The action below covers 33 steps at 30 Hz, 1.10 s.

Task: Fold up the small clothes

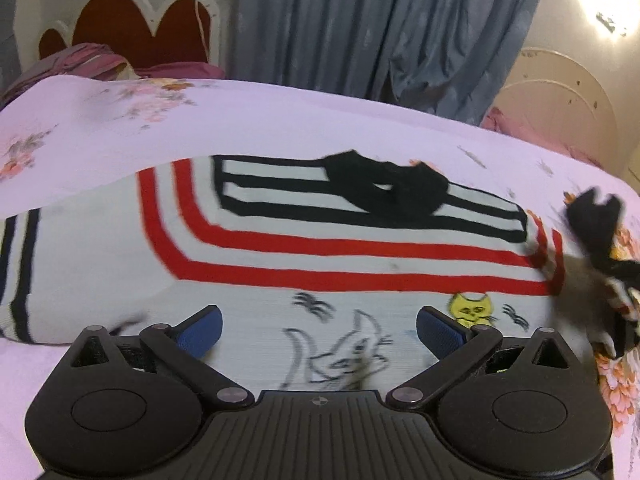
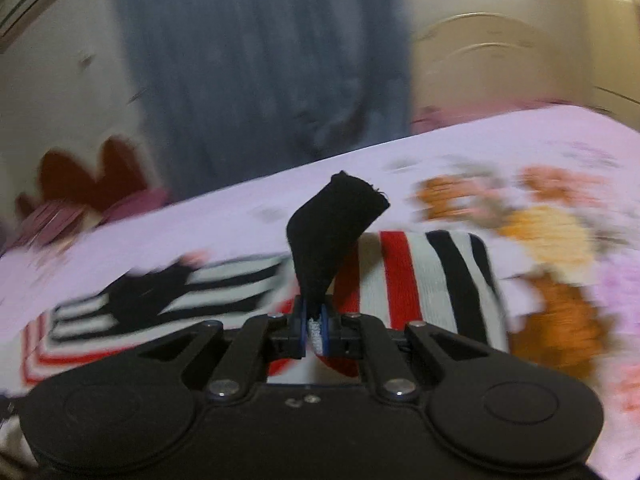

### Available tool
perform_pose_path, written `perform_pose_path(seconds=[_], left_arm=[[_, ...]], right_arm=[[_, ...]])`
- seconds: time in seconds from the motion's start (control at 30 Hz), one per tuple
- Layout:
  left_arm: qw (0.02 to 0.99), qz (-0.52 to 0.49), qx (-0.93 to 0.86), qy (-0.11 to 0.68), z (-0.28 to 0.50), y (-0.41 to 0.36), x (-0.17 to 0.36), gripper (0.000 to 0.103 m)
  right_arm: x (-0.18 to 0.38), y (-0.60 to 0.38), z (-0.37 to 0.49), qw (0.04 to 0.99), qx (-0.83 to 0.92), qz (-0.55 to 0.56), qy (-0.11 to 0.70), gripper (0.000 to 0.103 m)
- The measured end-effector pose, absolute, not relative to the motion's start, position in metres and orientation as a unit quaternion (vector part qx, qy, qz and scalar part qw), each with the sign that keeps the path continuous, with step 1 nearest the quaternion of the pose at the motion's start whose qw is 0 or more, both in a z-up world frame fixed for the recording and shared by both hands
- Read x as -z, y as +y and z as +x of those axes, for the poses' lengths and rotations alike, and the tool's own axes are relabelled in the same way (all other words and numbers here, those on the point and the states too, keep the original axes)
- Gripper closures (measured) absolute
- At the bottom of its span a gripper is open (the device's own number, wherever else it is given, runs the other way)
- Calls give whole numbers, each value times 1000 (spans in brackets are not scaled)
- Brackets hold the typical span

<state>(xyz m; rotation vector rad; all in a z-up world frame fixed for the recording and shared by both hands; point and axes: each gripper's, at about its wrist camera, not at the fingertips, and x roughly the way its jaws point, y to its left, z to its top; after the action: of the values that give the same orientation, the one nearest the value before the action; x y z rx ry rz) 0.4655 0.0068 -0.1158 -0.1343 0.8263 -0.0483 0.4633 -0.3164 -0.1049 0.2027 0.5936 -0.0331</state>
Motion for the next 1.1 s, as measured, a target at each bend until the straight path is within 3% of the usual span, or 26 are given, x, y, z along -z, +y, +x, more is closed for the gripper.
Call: perform_pose_path(seconds=[0.3,0.37,0.43,0.5,0.6,0.7,0.77,0.8,0.83,0.87,0.9,0.93,1.1], left_arm=[[908,-106,46,402,464,42,124,0],[907,-118,64,400,467,41,126,0],[906,-129,85,395,472,35,126,0],[902,-141,111,392,480,24,127,0],[895,-133,135,403,495,-1,132,0],[885,-108,134,433,515,-25,146,1],[874,-100,132,457,527,-36,160,42],[876,-92,128,455,530,-42,163,45],[881,-80,132,448,531,-47,163,57],[883,-67,140,443,532,-52,164,79],[885,-62,143,439,534,-55,162,91],[886,-69,147,435,534,-55,159,98],[928,-47,112,353,514,-31,117,98]], right_arm=[[158,-200,478,922,-93,29,374,93],[154,-200,473,923,-104,33,368,79],[148,-204,467,924,-114,44,363,58],[139,-211,457,932,-106,55,342,61],[126,-231,449,939,-83,91,322,84],[114,-260,436,947,-39,111,300,85],[107,-278,428,951,-9,119,286,85],[105,-289,424,951,10,126,281,85],[103,-299,421,951,26,133,278,84],[103,-308,417,950,43,143,275,84],[103,-319,413,948,59,153,273,83],[105,-326,413,945,72,162,273,83],[116,-361,404,928,113,214,282,82]])
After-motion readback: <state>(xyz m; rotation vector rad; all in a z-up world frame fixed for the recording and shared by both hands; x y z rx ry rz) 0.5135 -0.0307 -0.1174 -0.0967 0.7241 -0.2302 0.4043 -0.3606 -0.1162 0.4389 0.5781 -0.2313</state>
